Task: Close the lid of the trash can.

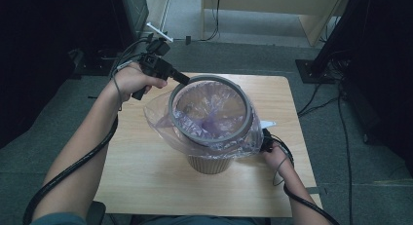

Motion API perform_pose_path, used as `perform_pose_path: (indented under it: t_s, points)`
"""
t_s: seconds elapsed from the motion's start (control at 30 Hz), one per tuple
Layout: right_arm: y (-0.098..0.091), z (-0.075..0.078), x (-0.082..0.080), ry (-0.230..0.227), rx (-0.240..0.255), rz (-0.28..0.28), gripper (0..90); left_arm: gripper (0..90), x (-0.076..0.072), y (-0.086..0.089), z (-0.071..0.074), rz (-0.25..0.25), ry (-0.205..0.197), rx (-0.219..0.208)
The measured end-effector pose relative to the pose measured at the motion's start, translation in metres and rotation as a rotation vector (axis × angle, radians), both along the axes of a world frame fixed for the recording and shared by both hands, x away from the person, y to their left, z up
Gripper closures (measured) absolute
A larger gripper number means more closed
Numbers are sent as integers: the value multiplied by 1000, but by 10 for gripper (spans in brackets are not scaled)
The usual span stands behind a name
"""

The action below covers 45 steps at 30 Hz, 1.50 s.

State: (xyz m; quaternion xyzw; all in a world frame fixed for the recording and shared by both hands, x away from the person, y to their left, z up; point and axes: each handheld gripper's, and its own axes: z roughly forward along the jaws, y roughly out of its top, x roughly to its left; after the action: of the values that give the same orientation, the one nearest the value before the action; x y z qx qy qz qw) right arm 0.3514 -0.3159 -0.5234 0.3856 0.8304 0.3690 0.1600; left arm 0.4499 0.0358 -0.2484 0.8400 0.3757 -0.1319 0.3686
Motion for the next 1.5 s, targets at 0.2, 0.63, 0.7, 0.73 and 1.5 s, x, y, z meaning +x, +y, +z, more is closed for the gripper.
perform_pose_path:
  t_s: [0.2,0.63,0.7,0.73,1.5]
  points:
    - [0,0,0,1,0,0,132,843,-1,-5,0,-6,-2,-3]
    - [0,0,0,0,0,0,132,843,-3,-14,-2,-35,-12,-8]
    - [0,0,0,0,0,0,132,843,-3,-15,-3,-36,-13,-9]
    - [0,0,0,0,0,0,132,843,-3,-15,-3,-38,-14,-9]
    - [0,0,0,0,0,0,132,786,-14,6,1,-75,-33,3]
